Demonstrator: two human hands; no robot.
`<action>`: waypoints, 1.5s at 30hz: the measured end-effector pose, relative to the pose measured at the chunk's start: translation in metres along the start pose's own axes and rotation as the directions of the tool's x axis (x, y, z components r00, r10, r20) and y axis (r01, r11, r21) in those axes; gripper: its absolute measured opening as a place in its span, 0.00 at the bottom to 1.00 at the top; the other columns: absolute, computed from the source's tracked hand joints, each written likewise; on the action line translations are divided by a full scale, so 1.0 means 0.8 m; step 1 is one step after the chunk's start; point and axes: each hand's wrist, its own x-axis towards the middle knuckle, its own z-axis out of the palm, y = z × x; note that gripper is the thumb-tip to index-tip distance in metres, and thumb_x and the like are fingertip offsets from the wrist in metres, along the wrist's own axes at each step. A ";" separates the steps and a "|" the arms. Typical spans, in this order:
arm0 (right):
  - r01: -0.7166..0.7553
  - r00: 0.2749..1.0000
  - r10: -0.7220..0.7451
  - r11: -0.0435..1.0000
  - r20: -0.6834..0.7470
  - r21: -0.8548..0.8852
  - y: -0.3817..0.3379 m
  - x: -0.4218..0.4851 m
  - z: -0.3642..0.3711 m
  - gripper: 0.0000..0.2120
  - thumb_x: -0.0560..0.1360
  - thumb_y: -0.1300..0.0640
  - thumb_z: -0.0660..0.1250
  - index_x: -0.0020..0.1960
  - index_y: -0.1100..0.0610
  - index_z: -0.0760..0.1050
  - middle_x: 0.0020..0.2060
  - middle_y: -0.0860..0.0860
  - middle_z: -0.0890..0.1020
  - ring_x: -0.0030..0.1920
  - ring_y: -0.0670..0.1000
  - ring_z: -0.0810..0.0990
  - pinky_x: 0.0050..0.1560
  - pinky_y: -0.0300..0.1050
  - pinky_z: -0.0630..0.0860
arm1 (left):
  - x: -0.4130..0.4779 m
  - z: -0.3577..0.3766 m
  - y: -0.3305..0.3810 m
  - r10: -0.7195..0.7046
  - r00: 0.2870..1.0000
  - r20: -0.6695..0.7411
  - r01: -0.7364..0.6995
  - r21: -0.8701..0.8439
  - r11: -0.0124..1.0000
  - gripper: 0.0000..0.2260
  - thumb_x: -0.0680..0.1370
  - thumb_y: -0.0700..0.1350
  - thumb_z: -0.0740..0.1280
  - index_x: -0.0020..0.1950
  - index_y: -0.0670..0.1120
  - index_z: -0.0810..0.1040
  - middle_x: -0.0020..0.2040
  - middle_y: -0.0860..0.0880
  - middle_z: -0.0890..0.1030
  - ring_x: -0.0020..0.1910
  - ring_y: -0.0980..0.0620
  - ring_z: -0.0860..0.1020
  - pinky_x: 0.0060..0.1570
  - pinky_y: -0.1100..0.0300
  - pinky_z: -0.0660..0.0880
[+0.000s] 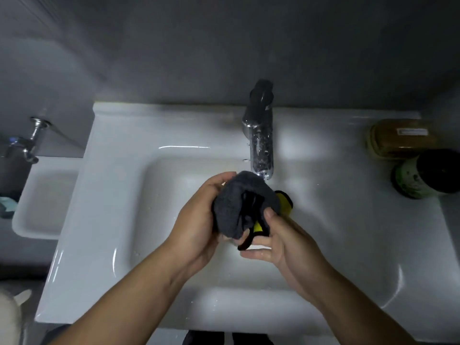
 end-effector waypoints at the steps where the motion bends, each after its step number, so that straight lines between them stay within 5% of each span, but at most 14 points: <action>1: 0.040 0.999 -0.040 0.999 0.024 -0.027 -0.014 -0.010 0.002 0.14 0.73 0.48 0.67 0.57 0.51 0.80 0.46 0.52 0.86 0.45 0.54 0.84 0.48 0.54 0.81 | -0.007 0.002 0.008 0.003 1.000 0.013 -0.003 0.013 1.000 0.15 0.81 0.43 0.57 0.56 0.48 0.84 0.50 0.42 0.85 0.44 0.44 0.81 0.38 0.55 0.76; 5: 0.259 0.954 -0.298 0.870 -0.029 -0.421 -0.076 -0.046 0.004 0.02 0.76 0.61 0.68 0.47 0.55 0.78 0.30 0.46 0.78 0.33 0.46 0.77 0.38 0.41 0.76 | -0.030 0.001 0.041 0.017 1.000 0.006 -0.018 0.141 0.990 0.09 0.81 0.52 0.64 0.52 0.48 0.80 0.45 0.45 0.83 0.42 0.47 0.80 0.43 0.52 0.76; 10: 0.420 0.864 -0.499 0.638 0.068 -0.646 -0.154 -0.097 0.015 0.09 0.76 0.60 0.70 0.43 0.47 0.83 0.38 0.42 0.81 0.39 0.39 0.80 0.39 0.28 0.70 | -0.066 0.002 0.095 0.059 0.994 0.088 -0.090 0.416 0.905 0.09 0.75 0.49 0.73 0.45 0.45 0.79 0.40 0.47 0.81 0.38 0.50 0.76 0.37 0.59 0.73; 12: 0.497 0.835 -0.520 0.576 0.179 -0.649 -0.176 -0.110 0.031 0.08 0.75 0.61 0.71 0.45 0.50 0.85 0.39 0.45 0.80 0.42 0.43 0.80 0.42 0.29 0.70 | -0.082 0.010 0.114 0.108 0.984 0.144 -0.170 0.552 0.816 0.05 0.74 0.47 0.71 0.46 0.46 0.83 0.45 0.49 0.85 0.43 0.51 0.80 0.43 0.62 0.75; 15: 0.563 0.795 -0.532 0.469 0.291 -0.681 -0.211 -0.121 0.060 0.04 0.75 0.57 0.72 0.45 0.50 0.85 0.39 0.45 0.81 0.43 0.43 0.80 0.43 0.30 0.71 | -0.111 0.028 0.145 0.178 0.954 0.240 -0.287 0.569 0.771 0.14 0.71 0.41 0.66 0.53 0.48 0.85 0.53 0.51 0.87 0.55 0.55 0.83 0.57 0.62 0.76; 18: 0.590 0.756 -0.567 0.374 0.327 -0.716 -0.252 -0.129 0.085 0.02 0.72 0.50 0.75 0.44 0.46 0.84 0.40 0.42 0.84 0.44 0.41 0.82 0.45 0.37 0.76 | -0.144 0.040 0.171 0.259 0.905 0.338 -0.400 0.465 0.790 0.15 0.78 0.27 0.63 0.57 0.42 0.83 0.51 0.45 0.87 0.52 0.55 0.83 0.55 0.63 0.78; 22: 0.660 0.709 -0.605 0.390 0.362 -0.642 -0.304 -0.155 0.111 0.11 0.67 0.45 0.77 0.46 0.49 0.82 0.40 0.50 0.85 0.44 0.48 0.84 0.48 0.51 0.80 | -0.165 0.050 0.202 0.468 0.831 0.300 -0.551 0.324 0.769 0.15 0.78 0.34 0.71 0.63 0.46 0.79 0.50 0.34 0.83 0.48 0.48 0.81 0.56 0.56 0.79; 26: 0.690 0.686 -0.588 0.341 0.428 -0.638 -0.334 -0.179 0.128 0.05 0.71 0.54 0.77 0.45 0.48 0.83 0.40 0.43 0.85 0.47 0.43 0.84 0.53 0.44 0.78 | -0.186 0.055 0.235 0.535 0.769 0.349 -0.626 0.242 0.741 0.11 0.75 0.40 0.74 0.57 0.44 0.82 0.39 0.39 0.79 0.40 0.47 0.82 0.47 0.55 0.82; 29: 0.724 0.656 -0.590 0.317 0.470 -0.612 -0.343 -0.203 0.148 0.04 0.72 0.58 0.77 0.46 0.50 0.84 0.41 0.50 0.88 0.45 0.48 0.87 0.51 0.48 0.82 | -0.207 0.052 0.250 0.598 0.703 0.385 -0.708 0.300 0.639 0.10 0.75 0.39 0.74 0.56 0.42 0.82 0.49 0.31 0.80 0.46 0.38 0.82 0.50 0.47 0.83; 31: 0.751 0.627 -0.598 0.296 0.499 -0.590 -0.349 -0.219 0.166 0.06 0.72 0.61 0.76 0.46 0.51 0.85 0.40 0.51 0.88 0.42 0.48 0.88 0.46 0.43 0.83 | -0.224 0.047 0.259 0.639 0.652 0.407 -0.758 0.346 0.553 0.11 0.75 0.40 0.74 0.56 0.46 0.82 0.52 0.35 0.82 0.52 0.34 0.81 0.54 0.39 0.81; 36: 0.800 0.544 -0.584 0.144 0.602 -0.583 -0.378 -0.254 0.225 0.14 0.71 0.65 0.76 0.52 0.50 0.83 0.47 0.48 0.88 0.50 0.45 0.86 0.55 0.46 0.82 | -0.266 0.022 0.304 0.721 0.541 0.432 -0.838 0.357 0.414 0.09 0.75 0.44 0.73 0.55 0.48 0.82 0.38 0.44 0.78 0.36 0.47 0.74 0.40 0.49 0.73; 39: 0.853 0.499 -0.606 0.215 0.620 -0.476 -0.391 -0.272 0.263 0.10 0.73 0.68 0.73 0.50 0.55 0.83 0.43 0.51 0.88 0.42 0.45 0.85 0.45 0.41 0.82 | -0.290 0.003 0.344 0.769 0.477 0.426 -0.871 0.346 0.349 0.05 0.74 0.41 0.71 0.46 0.40 0.80 0.38 0.32 0.76 0.37 0.49 0.73 0.39 0.53 0.69; 43: 0.854 0.464 -0.686 0.179 0.560 -0.488 -0.409 -0.276 0.309 0.05 0.76 0.63 0.70 0.49 0.55 0.84 0.38 0.59 0.85 0.35 0.48 0.81 0.37 0.41 0.81 | -0.315 -0.017 0.389 0.805 0.443 0.396 -0.888 0.316 0.333 0.04 0.72 0.38 0.68 0.40 0.41 0.74 0.36 0.45 0.76 0.34 0.53 0.72 0.36 0.59 0.69; 45: 0.831 0.458 -0.705 0.122 0.542 -0.543 -0.420 -0.278 0.337 0.06 0.76 0.63 0.72 0.50 0.55 0.84 0.38 0.61 0.84 0.33 0.49 0.80 0.37 0.45 0.82 | -0.327 -0.033 0.409 0.832 0.423 0.360 -0.900 0.274 0.339 0.04 0.72 0.36 0.67 0.40 0.42 0.73 0.36 0.44 0.79 0.36 0.51 0.76 0.39 0.53 0.73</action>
